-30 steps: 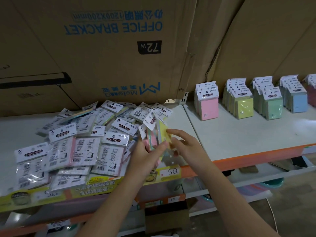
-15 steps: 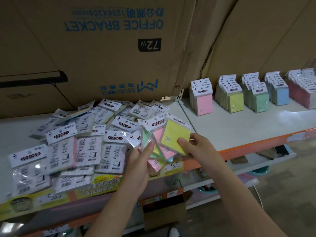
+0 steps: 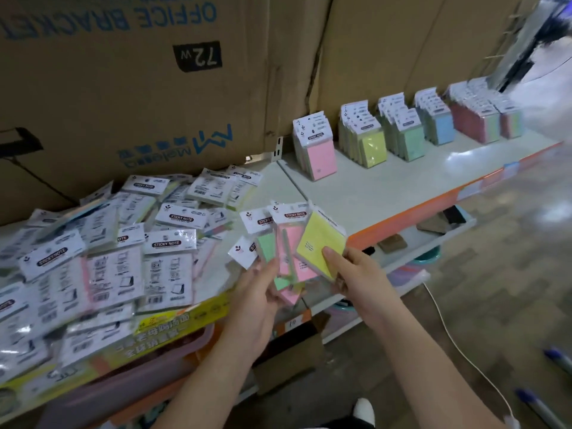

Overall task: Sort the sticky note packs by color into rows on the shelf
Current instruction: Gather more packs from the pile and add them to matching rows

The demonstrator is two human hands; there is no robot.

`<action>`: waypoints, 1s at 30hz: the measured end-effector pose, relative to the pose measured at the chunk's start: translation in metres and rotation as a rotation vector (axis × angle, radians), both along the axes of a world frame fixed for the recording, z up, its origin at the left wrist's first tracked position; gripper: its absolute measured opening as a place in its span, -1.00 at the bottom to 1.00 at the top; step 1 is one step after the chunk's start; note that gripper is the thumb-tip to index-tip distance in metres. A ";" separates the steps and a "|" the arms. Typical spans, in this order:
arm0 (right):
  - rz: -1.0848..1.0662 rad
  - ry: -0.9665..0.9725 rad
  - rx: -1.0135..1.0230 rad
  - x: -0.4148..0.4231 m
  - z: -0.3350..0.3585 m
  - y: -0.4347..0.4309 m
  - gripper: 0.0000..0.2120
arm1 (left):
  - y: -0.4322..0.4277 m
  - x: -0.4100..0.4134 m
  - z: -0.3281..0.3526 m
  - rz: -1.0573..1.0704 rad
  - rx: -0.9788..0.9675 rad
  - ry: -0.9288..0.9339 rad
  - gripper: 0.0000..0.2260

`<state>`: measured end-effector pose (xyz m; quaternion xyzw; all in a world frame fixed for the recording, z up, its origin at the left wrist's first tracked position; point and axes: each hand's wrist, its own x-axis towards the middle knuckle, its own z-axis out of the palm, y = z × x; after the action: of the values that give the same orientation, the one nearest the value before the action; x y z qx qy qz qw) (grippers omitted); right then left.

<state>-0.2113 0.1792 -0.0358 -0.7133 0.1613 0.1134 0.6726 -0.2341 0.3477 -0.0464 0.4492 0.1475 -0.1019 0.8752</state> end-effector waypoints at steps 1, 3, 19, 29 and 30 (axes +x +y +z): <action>-0.011 -0.021 0.013 -0.003 0.002 -0.008 -0.69 | -0.007 -0.003 0.000 -0.009 0.012 -0.003 -0.61; -0.005 -0.073 0.006 -0.007 0.005 -0.028 -0.80 | -0.024 -0.009 0.000 -0.035 0.043 -0.026 -0.59; 0.195 -0.203 -0.155 0.040 0.002 -0.268 -0.86 | -0.260 0.019 -0.003 0.037 0.091 -0.049 -0.65; 0.241 -0.366 -0.340 0.190 0.013 -0.282 -0.79 | -0.260 0.054 0.007 0.258 0.141 -0.034 -0.69; 0.261 -0.390 -0.396 0.209 0.012 -0.277 -0.81 | -0.256 0.057 0.007 0.260 0.133 -0.041 -0.65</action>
<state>-0.0025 -0.0978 -0.0236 -0.8536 -0.0446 0.0262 0.5184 -0.1768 0.0918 -0.0393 0.4855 0.1930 0.0314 0.8521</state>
